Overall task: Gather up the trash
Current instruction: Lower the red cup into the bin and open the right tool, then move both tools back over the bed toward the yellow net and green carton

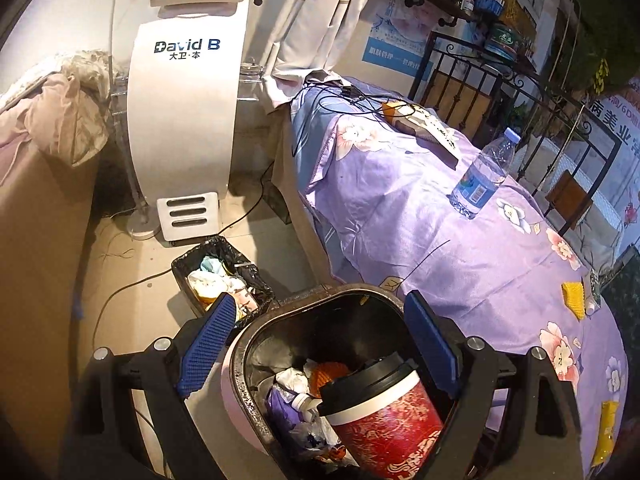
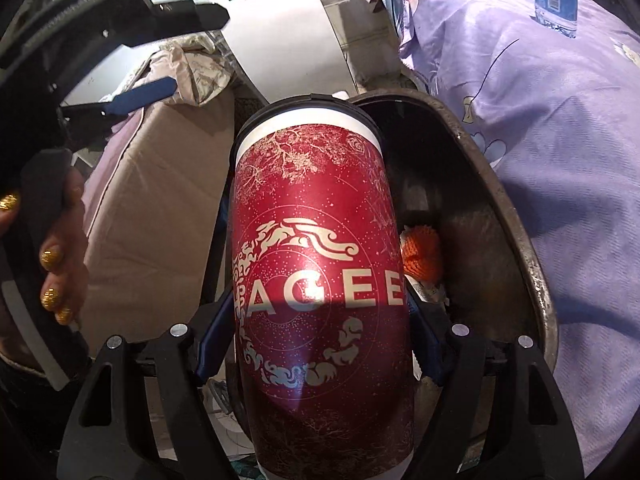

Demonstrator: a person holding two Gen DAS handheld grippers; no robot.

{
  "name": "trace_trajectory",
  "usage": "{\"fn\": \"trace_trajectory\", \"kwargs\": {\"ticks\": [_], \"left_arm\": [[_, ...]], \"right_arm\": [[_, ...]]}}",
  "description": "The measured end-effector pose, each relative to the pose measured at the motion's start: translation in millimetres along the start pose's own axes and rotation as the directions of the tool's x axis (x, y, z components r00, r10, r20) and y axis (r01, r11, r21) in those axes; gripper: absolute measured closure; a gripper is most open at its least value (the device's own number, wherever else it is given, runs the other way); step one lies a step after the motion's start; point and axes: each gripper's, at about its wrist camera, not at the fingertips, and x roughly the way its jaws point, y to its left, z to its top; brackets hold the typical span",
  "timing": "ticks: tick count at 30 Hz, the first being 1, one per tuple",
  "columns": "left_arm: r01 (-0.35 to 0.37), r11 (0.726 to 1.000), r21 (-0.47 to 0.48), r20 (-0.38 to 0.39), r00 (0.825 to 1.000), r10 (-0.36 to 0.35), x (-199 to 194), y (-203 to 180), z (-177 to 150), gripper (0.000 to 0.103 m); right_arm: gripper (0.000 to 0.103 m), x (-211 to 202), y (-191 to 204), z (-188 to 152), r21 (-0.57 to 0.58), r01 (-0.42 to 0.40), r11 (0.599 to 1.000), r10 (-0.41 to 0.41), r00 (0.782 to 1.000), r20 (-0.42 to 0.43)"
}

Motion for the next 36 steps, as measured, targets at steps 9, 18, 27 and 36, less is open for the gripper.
{"fn": "trace_trajectory", "kwargs": {"ticks": [9,18,27,36], "left_arm": [[0.008,1.000,-0.008,0.002,1.000,-0.008,3.0,1.5,2.2,0.019],[0.031,0.999,0.014,-0.020,0.999,-0.031,6.0,-6.6,-1.6,0.019],[0.046,0.999,0.022,-0.008,0.999,-0.046,2.3,-12.9,4.7,0.019],[0.101,0.992,0.076,-0.019,0.995,-0.100,5.9,-42.2,11.0,0.015]], "right_arm": [[0.028,46.8,0.4,8.1,0.021,0.038,0.999,-0.034,0.989,-0.145],[0.025,64.8,-3.4,7.2,0.048,0.063,0.997,-0.053,0.980,-0.192],[0.022,39.0,-6.6,2.4,0.064,-0.016,0.998,0.023,0.994,-0.104],[0.022,-29.6,-14.8,-17.8,0.035,-0.012,0.999,0.010,0.998,0.063]]}}
